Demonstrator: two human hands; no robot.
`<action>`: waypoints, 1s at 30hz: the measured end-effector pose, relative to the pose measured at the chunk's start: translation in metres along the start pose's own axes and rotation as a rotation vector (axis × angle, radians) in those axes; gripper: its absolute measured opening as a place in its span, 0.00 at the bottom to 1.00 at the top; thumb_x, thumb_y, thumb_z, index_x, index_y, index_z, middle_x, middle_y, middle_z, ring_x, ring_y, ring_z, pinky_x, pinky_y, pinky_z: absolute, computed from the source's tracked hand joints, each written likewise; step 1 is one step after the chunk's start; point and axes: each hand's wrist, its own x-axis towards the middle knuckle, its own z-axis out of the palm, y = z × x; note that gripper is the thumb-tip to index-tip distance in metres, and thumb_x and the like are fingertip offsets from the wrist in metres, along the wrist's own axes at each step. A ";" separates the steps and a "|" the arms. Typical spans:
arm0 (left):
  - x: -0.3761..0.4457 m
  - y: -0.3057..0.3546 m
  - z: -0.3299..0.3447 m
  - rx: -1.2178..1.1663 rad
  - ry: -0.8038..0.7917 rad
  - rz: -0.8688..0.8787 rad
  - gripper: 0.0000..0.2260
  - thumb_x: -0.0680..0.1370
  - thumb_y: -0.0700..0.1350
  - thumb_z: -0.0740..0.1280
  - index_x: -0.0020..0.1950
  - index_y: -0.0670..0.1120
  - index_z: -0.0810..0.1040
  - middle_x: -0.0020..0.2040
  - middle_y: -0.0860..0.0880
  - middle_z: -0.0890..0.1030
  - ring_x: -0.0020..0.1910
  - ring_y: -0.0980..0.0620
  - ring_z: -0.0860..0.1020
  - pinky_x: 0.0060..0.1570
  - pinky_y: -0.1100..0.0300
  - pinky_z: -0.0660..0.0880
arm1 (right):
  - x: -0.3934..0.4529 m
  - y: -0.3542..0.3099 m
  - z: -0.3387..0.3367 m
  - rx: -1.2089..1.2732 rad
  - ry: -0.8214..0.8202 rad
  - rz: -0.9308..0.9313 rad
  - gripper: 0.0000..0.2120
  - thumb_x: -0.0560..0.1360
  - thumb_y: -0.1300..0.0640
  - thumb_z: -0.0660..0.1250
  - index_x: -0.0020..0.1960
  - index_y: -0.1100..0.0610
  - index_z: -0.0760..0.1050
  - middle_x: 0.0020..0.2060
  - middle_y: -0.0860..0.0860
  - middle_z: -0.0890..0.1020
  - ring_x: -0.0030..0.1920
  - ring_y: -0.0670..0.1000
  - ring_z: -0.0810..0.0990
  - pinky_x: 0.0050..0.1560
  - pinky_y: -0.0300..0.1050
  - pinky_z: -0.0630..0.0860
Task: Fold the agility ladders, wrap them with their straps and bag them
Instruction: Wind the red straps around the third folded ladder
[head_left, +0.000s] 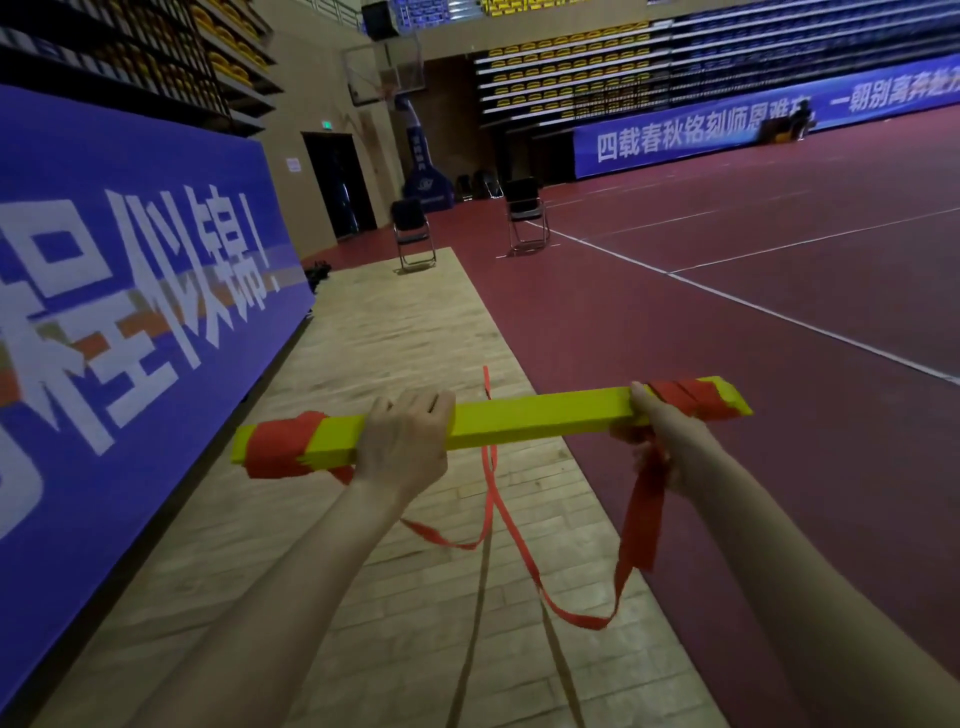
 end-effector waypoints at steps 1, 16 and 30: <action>0.000 0.000 0.001 -0.017 0.034 0.027 0.18 0.59 0.40 0.74 0.47 0.44 0.76 0.40 0.46 0.79 0.38 0.43 0.79 0.35 0.54 0.72 | 0.002 0.000 0.000 0.091 0.016 0.021 0.12 0.75 0.50 0.70 0.45 0.57 0.71 0.36 0.61 0.79 0.15 0.43 0.64 0.17 0.33 0.64; 0.004 -0.071 -0.041 -0.473 -0.494 -0.704 0.22 0.81 0.58 0.55 0.69 0.46 0.69 0.64 0.44 0.74 0.61 0.43 0.74 0.55 0.52 0.70 | 0.007 -0.016 -0.014 0.637 0.097 -0.071 0.13 0.78 0.60 0.66 0.38 0.55 0.65 0.15 0.44 0.64 0.15 0.42 0.61 0.18 0.33 0.62; -0.014 -0.100 -0.021 -1.157 -0.755 -1.010 0.15 0.77 0.52 0.67 0.61 0.47 0.75 0.54 0.47 0.77 0.54 0.46 0.77 0.57 0.45 0.75 | 0.021 -0.012 -0.025 0.637 0.108 -0.095 0.13 0.78 0.61 0.66 0.38 0.55 0.65 0.16 0.44 0.64 0.16 0.41 0.60 0.18 0.34 0.61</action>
